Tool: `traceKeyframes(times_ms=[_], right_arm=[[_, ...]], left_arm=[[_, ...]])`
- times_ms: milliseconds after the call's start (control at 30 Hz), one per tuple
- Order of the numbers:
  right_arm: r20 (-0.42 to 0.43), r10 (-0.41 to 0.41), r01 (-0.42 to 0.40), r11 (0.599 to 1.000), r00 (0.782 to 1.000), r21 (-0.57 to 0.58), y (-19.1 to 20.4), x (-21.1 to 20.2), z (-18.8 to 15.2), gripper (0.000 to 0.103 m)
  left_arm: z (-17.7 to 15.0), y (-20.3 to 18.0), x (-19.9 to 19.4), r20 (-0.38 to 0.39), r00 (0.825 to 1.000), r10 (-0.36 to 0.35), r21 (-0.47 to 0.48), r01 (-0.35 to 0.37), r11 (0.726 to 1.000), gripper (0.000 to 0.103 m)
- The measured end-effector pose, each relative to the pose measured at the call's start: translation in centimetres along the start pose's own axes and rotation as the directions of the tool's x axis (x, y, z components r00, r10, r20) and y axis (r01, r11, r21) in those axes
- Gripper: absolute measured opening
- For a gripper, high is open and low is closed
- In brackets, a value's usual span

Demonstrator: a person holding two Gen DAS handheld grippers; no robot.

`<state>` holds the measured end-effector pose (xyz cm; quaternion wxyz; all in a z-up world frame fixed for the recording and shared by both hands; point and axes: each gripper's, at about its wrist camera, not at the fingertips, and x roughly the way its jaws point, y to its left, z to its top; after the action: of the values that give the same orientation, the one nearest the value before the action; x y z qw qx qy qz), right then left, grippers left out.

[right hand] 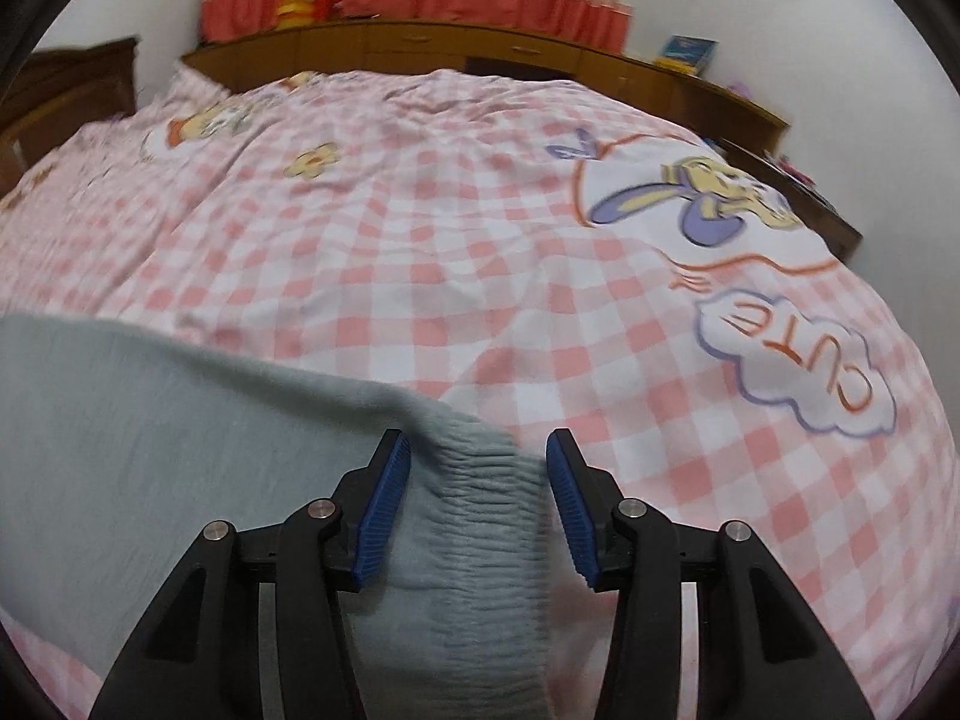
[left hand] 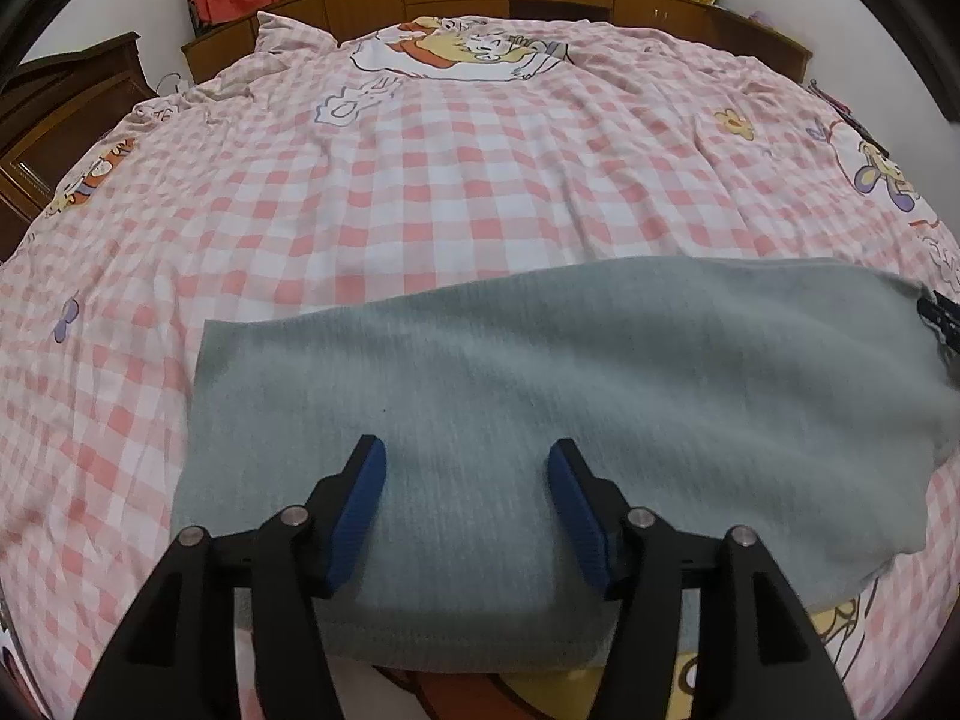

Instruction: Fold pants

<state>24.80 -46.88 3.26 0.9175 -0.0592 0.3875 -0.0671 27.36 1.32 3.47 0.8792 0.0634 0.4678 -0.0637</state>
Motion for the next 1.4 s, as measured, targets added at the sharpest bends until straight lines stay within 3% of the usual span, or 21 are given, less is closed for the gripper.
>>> traceKeyframes(times_ms=[167, 200, 233, 333, 433, 567, 700, 833, 1000, 1100, 1267, 1400], right_arm=[[0.024, -0.026, 0.027, 0.998, 0.999, -0.056, 1.6, 0.3, -0.3, 0.048], [0.039, -0.037, 0.039, 0.998, 0.999, -0.053, 1.8, 0.2, -0.4, 0.040], [0.060, -0.049, 0.052, 0.998, 0.997, -0.046, 1.8, 0.0, -0.4, 0.024], [0.106, -0.095, 0.098, 0.995, 0.990, -0.023, 1.4, -1.1, -0.2, 0.024], [0.129, -0.202, 0.207, 0.978, 0.971, -0.024, 0.7, -1.9, 0.5, 0.024], [0.027, -0.202, 0.201, 0.979, 0.979, 0.023, -1.1, 0.4, 1.2, 0.024], [-0.064, -0.209, 0.211, 0.977, 0.976, 0.020, -1.1, 3.7, 0.1, 0.025], [-0.066, -0.244, 0.242, 0.970, 0.968, -0.037, -0.2, 3.7, 0.3, 0.028], [-0.012, -0.264, 0.264, 0.964, 0.964, -0.035, 0.0, -0.2, 0.5, 0.035], [0.026, -0.231, 0.232, 0.972, 0.972, -0.024, 0.7, -3.3, -0.4, 0.048], [0.012, -0.150, 0.151, 0.988, 0.989, -0.040, 2.6, -6.7, -2.8, 0.049], [0.008, -0.014, 0.014, 1.000, 1.000, -0.017, 5.1, -9.1, -4.6, 0.049]], left_arm=[[-0.3, 0.0, 0.1, 0.012, 1.000, 0.004, -0.003, -0.004, 1.000, 0.063], [-0.3, 0.0, 0.0, 0.011, 1.000, 0.004, -0.004, -0.004, 1.000, 0.063], [-0.1, 0.0, 0.0, 0.009, 1.000, 0.004, -0.001, -0.004, 1.000, 0.063], [1.2, -0.2, -0.3, 0.030, 0.999, 0.019, 0.019, -0.019, 1.000, 0.063], [2.6, -0.4, 0.1, 0.032, 0.999, 0.033, 0.029, -0.034, 0.999, 0.068], [2.8, -0.2, 2.6, -0.001, 0.997, 0.074, 0.026, -0.074, 0.997, 0.069], [1.9, 1.3, 4.2, 0.005, 1.000, 0.026, -0.051, -0.026, 0.998, 0.076], [1.8, 1.3, 3.1, 0.007, 0.999, 0.036, -0.044, -0.036, 0.998, 0.075], [0.5, 0.0, -1.1, 0.062, 0.998, 0.012, -0.004, -0.012, 1.000, 0.075], [-1.0, -0.4, -2.8, 0.051, 0.999, 0.011, 0.009, -0.011, 1.000, 0.075], [-3.8, -0.3, -6.1, 0.104, 0.994, 0.029, -0.047, -0.024, 0.999, 0.075], [-5.2, -1.0, -6.7, 0.135, 0.991, 0.008, -0.045, -0.002, 0.999, 0.075]])
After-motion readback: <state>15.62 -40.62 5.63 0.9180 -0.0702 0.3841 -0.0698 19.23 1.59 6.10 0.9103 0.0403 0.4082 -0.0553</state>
